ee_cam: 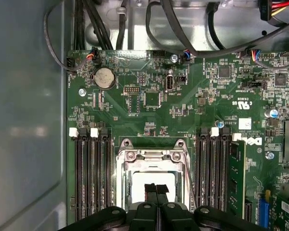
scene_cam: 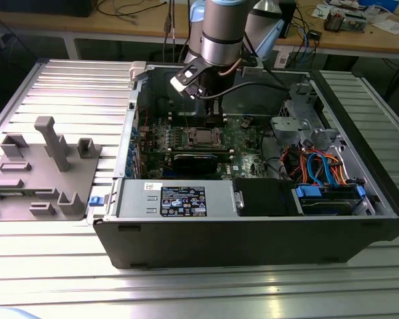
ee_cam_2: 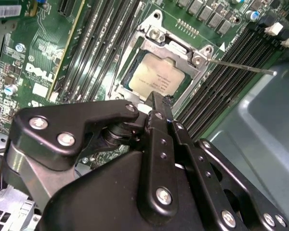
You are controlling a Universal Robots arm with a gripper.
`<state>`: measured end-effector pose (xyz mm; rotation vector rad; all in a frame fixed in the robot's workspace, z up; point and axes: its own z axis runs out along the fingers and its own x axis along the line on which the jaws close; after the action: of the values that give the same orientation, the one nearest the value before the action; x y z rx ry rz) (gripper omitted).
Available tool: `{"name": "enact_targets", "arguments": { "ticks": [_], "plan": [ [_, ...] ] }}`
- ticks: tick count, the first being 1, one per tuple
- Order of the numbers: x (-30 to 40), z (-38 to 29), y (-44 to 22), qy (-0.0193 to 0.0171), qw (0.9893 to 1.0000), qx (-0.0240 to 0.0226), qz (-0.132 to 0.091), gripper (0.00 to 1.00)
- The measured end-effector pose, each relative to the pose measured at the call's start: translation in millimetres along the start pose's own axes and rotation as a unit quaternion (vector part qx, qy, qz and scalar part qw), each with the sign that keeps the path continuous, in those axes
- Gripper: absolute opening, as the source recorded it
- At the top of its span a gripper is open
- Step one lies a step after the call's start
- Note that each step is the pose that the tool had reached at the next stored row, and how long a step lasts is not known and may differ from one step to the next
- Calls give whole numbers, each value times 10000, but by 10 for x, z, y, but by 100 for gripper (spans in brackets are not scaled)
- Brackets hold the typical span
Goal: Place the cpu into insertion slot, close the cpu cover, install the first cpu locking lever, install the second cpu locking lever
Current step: 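Close the cpu cover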
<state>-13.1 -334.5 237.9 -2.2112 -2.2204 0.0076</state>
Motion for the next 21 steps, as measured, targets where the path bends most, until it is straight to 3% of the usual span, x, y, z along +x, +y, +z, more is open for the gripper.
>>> {"name": "enact_targets", "arguments": {
  "ticks": [13, 21],
  "plan": [
    [0, 17, -63, 1, 10000, 0, 0, 11],
    [0, 25, -139, 0, 10000, 0, 0, 11]
  ]
}}
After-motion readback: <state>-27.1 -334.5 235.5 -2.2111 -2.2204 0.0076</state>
